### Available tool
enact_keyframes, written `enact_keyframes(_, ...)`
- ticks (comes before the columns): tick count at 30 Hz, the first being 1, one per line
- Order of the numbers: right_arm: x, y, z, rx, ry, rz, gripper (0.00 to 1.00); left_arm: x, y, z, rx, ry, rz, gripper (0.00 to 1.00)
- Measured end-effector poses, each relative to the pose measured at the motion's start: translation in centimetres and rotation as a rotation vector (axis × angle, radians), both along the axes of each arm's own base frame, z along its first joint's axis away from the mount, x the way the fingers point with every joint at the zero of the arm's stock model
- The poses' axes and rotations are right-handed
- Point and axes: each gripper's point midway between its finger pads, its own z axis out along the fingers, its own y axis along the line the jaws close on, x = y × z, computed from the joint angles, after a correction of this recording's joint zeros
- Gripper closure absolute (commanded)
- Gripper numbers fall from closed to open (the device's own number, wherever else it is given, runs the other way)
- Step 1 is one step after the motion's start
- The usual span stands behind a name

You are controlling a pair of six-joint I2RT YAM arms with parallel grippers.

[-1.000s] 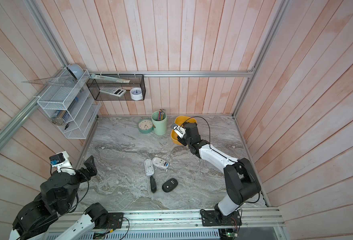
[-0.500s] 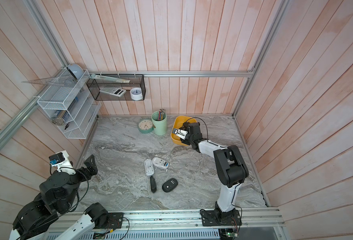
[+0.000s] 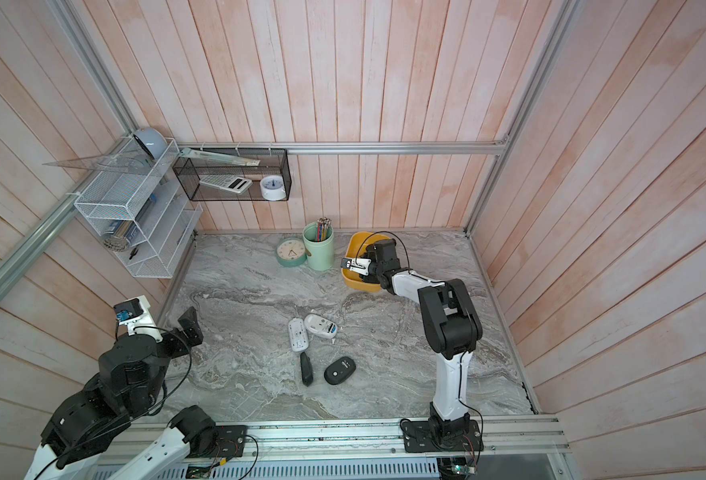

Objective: Put the mouse in the storage box
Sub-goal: Place the mouse in the storage box.

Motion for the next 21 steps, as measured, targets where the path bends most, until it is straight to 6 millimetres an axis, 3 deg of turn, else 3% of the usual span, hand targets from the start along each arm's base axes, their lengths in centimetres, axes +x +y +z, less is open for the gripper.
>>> enact_keyframes(7,0.0,0.0,-0.8,-0.03,0.02,0.015,0.83,0.3,0.2,-0.2,0.01,0.015,0.019,0.0)
enact_keyframes(9,-0.2,-0.1,-1.0,-0.033,0.03,0.015,0.72,0.4,0.2,-0.3,0.014,0.022,0.026,0.0)
enact_keyframes(11,-0.2,-0.1,-1.1,-0.034,0.032,0.015,0.69,0.6,0.2,-0.4,0.016,0.028,0.029,0.0)
enact_keyframes(13,-0.2,-0.1,-1.0,-0.035,0.032,0.013,0.57,0.7,0.1,-0.5,0.013,0.031,0.027,0.0)
enact_keyframes(14,-0.2,-0.1,-1.0,-0.034,0.032,0.013,0.44,0.7,0.1,-0.5,0.011,0.031,0.027,0.0)
enact_keyframes(20,-0.3,-0.4,-1.2,-0.037,0.038,0.006,0.43,0.9,0.3,-0.5,0.003,0.032,0.035,0.0)
enact_keyframes(21,-0.4,-0.4,-1.2,-0.036,0.038,0.005,0.23,0.9,0.3,-0.5,0.005,0.033,0.037,0.0)
